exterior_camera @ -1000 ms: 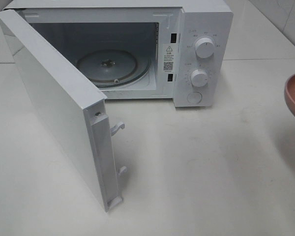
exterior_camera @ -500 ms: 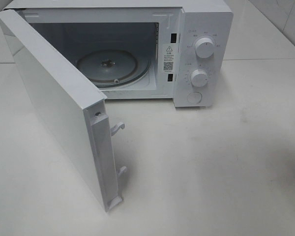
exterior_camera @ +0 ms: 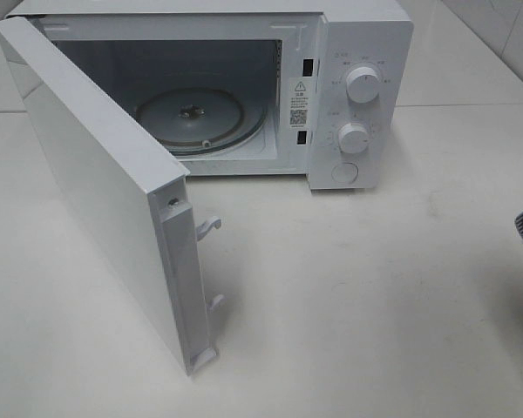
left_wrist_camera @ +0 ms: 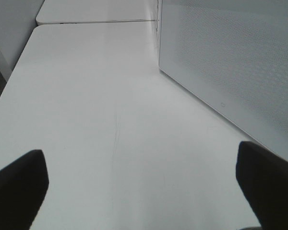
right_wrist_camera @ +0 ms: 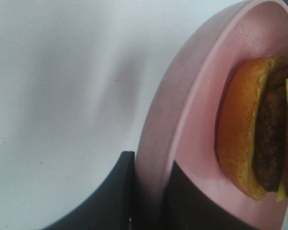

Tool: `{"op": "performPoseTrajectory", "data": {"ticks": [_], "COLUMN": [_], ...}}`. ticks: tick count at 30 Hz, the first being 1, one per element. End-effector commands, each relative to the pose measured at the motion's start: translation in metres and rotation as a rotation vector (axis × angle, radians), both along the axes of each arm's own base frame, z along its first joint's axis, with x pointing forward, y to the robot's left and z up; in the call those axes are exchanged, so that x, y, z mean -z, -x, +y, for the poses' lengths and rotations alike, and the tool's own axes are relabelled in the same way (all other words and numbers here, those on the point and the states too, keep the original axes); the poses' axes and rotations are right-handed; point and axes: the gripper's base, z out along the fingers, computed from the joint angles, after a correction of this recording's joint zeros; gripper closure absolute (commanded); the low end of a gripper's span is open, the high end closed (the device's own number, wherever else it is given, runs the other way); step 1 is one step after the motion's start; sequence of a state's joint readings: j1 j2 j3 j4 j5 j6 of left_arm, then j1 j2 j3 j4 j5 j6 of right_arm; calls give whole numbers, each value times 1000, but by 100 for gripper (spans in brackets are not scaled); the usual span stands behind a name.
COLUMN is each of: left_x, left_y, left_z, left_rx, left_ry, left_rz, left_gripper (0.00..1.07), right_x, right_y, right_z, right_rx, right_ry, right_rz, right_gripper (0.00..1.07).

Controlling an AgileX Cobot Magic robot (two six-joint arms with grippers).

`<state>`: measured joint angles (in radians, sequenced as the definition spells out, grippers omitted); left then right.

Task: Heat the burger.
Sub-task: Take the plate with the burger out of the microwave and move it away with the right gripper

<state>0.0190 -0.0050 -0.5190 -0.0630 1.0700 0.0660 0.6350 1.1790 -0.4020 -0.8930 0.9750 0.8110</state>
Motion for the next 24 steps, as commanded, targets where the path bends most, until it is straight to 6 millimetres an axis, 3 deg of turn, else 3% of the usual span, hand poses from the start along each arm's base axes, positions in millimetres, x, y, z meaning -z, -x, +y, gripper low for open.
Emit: {"op": "performPoseTrajectory", "data": {"ticks": [1, 15, 24], "left_x": [1, 1, 1], "left_y": [0, 0, 0], "left_z": [0, 0, 0], "left_rx": [-1, -1, -1], "left_ry": [3, 3, 3], "left_rz": [-2, -2, -2], "left_gripper": [7, 7, 7], "right_x": [6, 42, 64], "right_y": [-13, -50, -60], "right_z": [1, 27, 30], "right_rx": [47, 99, 134], "right_ry": [74, 95, 117], "right_rz": [-56, -58, -60], "right_gripper": [107, 105, 105]}}
